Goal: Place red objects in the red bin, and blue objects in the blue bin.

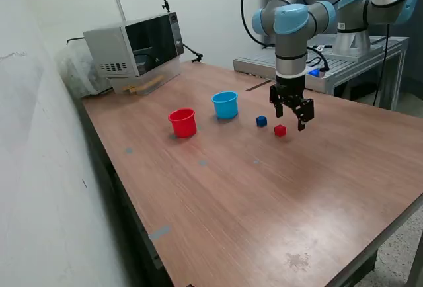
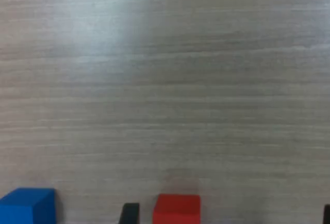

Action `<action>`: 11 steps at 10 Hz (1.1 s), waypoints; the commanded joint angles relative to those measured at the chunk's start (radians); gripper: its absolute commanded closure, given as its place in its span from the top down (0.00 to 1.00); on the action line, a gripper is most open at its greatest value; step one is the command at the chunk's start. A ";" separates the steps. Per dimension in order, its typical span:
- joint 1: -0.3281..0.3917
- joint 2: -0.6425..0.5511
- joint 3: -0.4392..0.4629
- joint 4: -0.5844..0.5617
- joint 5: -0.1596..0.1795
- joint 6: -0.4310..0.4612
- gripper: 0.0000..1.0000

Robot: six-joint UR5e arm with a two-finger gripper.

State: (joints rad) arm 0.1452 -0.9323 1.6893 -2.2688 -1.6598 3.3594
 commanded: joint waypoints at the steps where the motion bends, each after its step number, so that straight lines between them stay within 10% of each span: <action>1: -0.001 0.003 -0.003 -0.005 0.000 0.000 1.00; 11: -0.042 0.015 -0.017 -0.008 -0.002 -0.012 1.00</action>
State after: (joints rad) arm 0.1047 -0.9200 1.6620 -2.2768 -1.6605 3.3482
